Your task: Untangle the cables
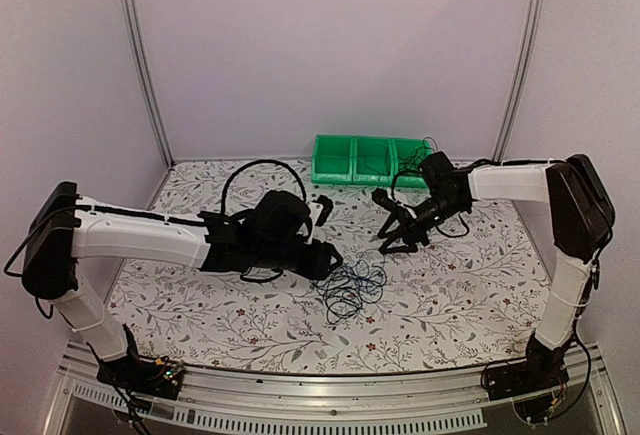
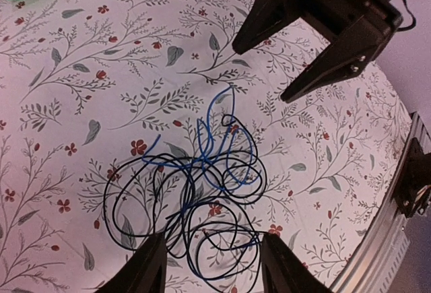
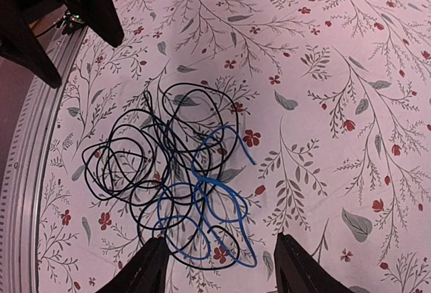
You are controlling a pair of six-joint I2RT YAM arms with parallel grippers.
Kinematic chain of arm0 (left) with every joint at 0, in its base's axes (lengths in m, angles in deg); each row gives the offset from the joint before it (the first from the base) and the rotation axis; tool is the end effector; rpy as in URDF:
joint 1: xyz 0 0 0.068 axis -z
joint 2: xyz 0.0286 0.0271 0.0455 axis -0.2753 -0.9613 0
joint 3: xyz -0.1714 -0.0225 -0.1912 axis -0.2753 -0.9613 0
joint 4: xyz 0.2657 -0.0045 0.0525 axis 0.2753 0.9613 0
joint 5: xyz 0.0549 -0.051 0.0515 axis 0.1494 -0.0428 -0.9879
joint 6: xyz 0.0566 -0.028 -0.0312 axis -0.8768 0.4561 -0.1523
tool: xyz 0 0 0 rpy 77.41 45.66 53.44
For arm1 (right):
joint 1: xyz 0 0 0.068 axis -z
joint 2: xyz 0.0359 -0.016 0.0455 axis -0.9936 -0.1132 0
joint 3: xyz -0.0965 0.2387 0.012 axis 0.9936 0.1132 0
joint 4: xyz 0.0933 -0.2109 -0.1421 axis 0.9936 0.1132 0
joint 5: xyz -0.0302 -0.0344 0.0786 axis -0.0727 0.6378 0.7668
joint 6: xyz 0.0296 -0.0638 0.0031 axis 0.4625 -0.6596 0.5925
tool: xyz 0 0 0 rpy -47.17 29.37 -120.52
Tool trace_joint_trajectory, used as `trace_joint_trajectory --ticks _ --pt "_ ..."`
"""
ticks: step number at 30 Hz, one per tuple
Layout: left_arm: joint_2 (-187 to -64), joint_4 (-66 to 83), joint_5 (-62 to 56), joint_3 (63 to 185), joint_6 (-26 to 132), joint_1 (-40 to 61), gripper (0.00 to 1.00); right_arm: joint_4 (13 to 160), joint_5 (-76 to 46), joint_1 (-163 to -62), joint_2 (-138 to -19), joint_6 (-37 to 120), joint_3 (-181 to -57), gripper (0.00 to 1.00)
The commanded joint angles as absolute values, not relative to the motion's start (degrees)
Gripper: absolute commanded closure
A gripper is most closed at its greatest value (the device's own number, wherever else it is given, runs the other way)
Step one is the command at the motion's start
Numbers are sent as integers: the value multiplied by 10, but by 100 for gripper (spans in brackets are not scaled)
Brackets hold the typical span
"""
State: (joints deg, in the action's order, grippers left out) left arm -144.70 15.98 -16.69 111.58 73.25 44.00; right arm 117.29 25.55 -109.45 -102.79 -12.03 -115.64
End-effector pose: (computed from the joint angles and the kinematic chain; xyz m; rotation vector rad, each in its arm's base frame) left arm 0.1963 -0.3290 0.1802 0.5371 2.3152 -0.7126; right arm 0.3240 0.2054 0.1617 -1.6168 1.7901 0.9579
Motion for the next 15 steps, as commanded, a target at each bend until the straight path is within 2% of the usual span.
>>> trace_joint_trajectory --ticks 1,4,6,8,12,15 --pt "-1443 148 -135 1131 733 433 49 1184 237 -1090 -1092 -112 -1189 43" --pt "-1444 141 -145 1129 731 433 49 1180 239 -1090 -1115 -114 -1196 45" --pt "-1448 136 -149 1130 728 433 49 1176 242 -1090 -1123 -116 -1198 50" --pt "-1454 129 -151 1131 721 433 49 1171 241 -1090 -1128 -113 -1203 60" --pt "-1483 116 -153 1141 696 432 46 1176 241 -1090 -1135 -94 -1225 99" --pt "-1509 89 -204 1158 668 436 39 1215 258 -1090 -1113 -90 -1246 100"
